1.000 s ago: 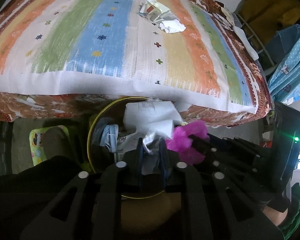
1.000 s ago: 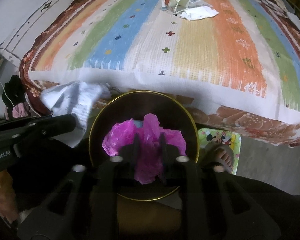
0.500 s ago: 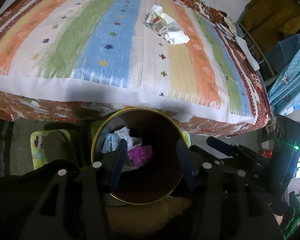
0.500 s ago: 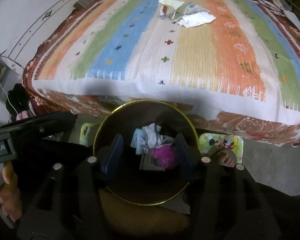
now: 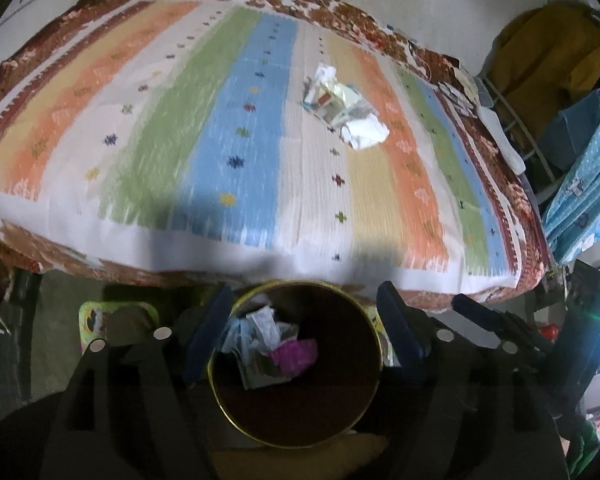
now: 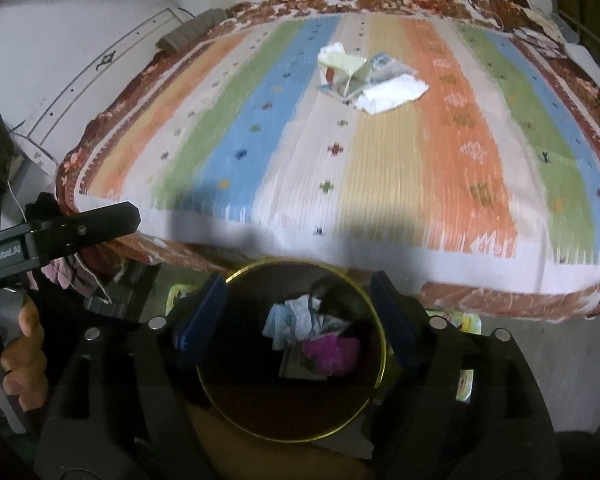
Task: Collect trash
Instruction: 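Move both open tools back to the pile of wrappers on the bed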
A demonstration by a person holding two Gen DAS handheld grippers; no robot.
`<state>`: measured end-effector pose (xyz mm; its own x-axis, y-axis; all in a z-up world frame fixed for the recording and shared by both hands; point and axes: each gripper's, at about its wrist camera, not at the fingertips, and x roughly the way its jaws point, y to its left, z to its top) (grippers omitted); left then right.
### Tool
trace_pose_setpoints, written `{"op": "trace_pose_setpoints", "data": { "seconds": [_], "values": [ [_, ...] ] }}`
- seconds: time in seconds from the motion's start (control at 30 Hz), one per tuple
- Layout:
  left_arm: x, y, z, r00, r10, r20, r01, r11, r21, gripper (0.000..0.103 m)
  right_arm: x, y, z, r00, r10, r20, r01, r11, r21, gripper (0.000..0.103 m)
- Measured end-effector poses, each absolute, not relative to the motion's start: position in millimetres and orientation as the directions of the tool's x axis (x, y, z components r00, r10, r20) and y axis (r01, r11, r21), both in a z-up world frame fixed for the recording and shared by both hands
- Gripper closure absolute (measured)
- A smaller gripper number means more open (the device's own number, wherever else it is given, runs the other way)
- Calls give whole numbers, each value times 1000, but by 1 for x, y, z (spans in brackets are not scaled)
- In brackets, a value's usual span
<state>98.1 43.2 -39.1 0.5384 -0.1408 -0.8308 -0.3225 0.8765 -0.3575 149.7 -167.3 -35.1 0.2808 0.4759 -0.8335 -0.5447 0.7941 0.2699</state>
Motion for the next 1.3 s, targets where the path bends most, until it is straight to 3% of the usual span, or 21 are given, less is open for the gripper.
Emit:
{"op": "trace_pose_setpoints", "data": {
  "seconds": [0.43,0.57,0.87,1.3],
  "values": [
    [141,65,-17,582,-48,-811,-334,896,-293,6,208,-168,0,352,504,-789,-555,791,258,13],
    [157,67,-11,588,-19,-809,-324,910,-257,6,226,-166,10,392,506,-768,-556,795,240,9],
    [204,84,-3,616,-1,-788,-313,917,-246,6,255,-157,12,391,547,-740,-558,781,282,9],
    [266,117,-23,630,-72,-773,-306,892,-333,6,291,-134,2,382,593,-709,-559,759,334,9]
  ]
}}
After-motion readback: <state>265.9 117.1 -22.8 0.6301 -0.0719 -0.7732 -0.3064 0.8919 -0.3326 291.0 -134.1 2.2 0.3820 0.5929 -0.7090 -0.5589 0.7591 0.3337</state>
